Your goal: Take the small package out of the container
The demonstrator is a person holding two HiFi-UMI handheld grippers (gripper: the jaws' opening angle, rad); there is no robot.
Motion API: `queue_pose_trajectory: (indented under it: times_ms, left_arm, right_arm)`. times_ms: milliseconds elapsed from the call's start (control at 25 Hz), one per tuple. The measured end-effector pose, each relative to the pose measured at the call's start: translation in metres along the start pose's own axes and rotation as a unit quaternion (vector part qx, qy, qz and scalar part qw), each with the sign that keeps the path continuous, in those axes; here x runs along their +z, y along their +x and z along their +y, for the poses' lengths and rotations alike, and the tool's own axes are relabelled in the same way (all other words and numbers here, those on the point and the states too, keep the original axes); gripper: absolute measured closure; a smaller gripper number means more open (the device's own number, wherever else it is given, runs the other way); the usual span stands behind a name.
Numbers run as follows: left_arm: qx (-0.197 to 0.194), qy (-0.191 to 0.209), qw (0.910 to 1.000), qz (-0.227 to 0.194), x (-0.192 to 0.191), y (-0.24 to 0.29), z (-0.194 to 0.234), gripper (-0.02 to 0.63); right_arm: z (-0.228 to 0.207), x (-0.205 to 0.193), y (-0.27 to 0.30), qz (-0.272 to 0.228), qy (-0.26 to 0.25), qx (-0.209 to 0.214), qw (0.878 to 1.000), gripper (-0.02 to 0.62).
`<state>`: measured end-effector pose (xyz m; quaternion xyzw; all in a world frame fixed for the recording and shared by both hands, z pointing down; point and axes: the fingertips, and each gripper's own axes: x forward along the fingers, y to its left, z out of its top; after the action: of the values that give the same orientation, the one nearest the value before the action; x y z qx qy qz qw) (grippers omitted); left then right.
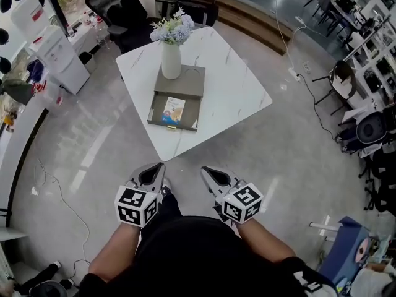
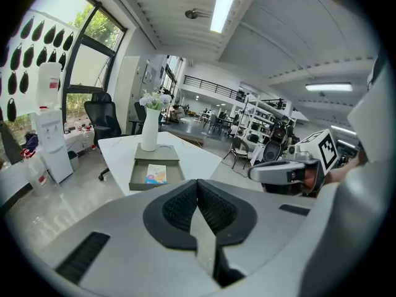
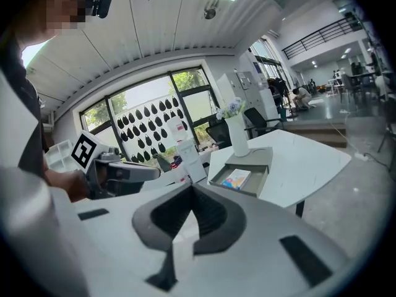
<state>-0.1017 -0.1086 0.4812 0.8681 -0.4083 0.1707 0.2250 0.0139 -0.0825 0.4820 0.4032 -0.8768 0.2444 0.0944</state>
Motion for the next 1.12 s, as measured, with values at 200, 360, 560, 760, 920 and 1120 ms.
queue_pose_trajectory:
  times_ms: [200,360,560,760,920,1120]
  left_arm:
    - [-0.026,0.022,0.9994,0.001,0.040,0.032,0.045,0.604]
    - [-0.046,0.031,0.9985,0.000,0.066,0.051,0.077,0.604]
    - [-0.066,0.036,0.9971,0.007,0.081,0.072,0.109,0.604]
    - [-0.078,0.044,0.9956,0.028,0.082,0.091,0.129,0.604]
    - [-0.093,0.048,0.9940,0.031,0.086,0.105,0.131,0.604]
    - [-0.092,0.049,0.9942,0.027,0.091,0.118,0.131,0.604]
  right_arm:
    - [-0.018,0.032,0.050,0.000,0.002,-0.024,1.000,0.595]
    - [-0.025,0.050,0.085,0.007,0.001,-0.036,0.999,0.595]
    - [-0.038,0.058,0.120,0.018,0.014,-0.055,0.998,0.595]
    - [-0.046,0.066,0.136,0.011,0.026,-0.074,0.997,0.595]
    - [-0.059,0.072,0.138,0.004,0.030,-0.089,0.996,0.595]
    - [-0.070,0.078,0.142,0.003,0.023,-0.088,0.996,0.595]
